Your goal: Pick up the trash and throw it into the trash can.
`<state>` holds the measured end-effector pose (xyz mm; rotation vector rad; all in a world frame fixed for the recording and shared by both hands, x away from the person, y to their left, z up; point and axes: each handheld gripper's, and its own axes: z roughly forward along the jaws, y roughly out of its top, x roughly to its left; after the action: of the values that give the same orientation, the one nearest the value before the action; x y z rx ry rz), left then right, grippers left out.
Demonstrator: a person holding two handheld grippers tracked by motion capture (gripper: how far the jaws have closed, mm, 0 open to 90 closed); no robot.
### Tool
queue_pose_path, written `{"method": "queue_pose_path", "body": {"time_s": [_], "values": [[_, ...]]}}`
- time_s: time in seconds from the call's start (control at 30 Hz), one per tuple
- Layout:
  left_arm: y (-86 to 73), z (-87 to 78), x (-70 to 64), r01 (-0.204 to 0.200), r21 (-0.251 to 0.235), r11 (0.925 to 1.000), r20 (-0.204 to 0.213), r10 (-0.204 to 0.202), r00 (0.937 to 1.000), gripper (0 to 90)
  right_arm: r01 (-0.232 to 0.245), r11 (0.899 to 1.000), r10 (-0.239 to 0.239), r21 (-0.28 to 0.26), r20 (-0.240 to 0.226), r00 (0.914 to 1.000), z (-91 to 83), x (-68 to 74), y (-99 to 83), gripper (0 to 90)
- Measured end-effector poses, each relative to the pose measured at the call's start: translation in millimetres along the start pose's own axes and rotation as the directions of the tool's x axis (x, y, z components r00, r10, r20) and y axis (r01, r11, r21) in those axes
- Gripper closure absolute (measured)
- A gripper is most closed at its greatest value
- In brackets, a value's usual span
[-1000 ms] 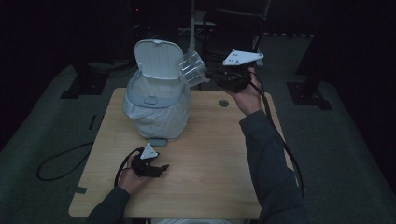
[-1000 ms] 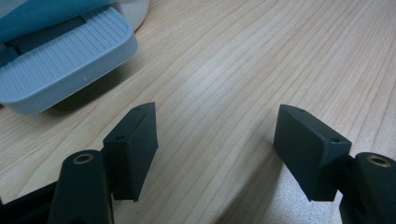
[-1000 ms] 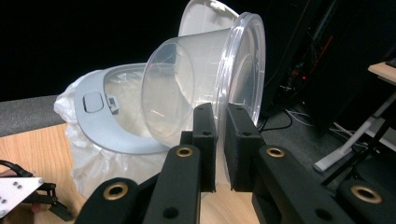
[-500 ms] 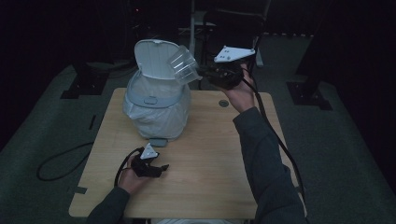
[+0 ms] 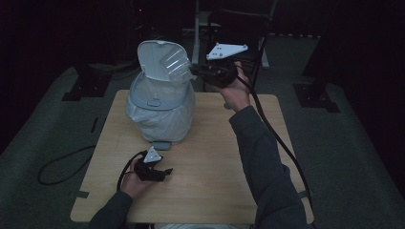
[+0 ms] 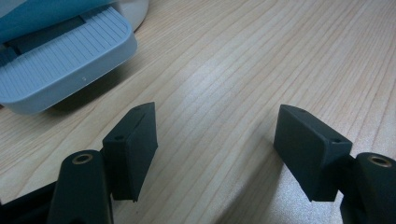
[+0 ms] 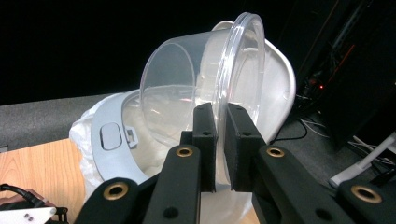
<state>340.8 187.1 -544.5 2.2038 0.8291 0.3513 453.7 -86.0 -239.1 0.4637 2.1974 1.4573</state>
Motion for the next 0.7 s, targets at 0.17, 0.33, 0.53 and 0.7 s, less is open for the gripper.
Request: {"method": "queue_pose_path", "body": {"time_s": [0.17, 0.33, 0.53, 0.7], "values": [[0.0, 0.1, 0.0, -0.001, 0.000, 1.0000, -0.001, 0.001, 1.0000, 30.7, 0.006, 1.000, -0.006, 0.008, -0.010, 0.9999, 11.5, 3.4, 5.7, 83.4], [0.0, 0.3, -0.1, -0.002, -0.001, 1.0000, -0.001, 0.002, 1.0000, 30.6, 0.010, 1.000, -0.010, 0.012, -0.024, 0.9997, 24.6, 6.9, 12.2, 83.3], [0.0, 0.2, -0.2, 0.000, 0.000, 1.0000, 0.002, 0.000, 1.0000, 30.5, 0.013, 1.000, -0.012, 0.020, -0.031, 0.9994, 35.8, 10.8, 19.1, 83.4], [0.2, -0.1, 0.3, -0.010, 0.005, 0.9999, 0.000, 0.010, 1.0000, 30.3, 0.013, 1.000, -0.012, 0.028, -0.033, 0.9994, 41.8, 11.7, 21.6, 83.3]]}}
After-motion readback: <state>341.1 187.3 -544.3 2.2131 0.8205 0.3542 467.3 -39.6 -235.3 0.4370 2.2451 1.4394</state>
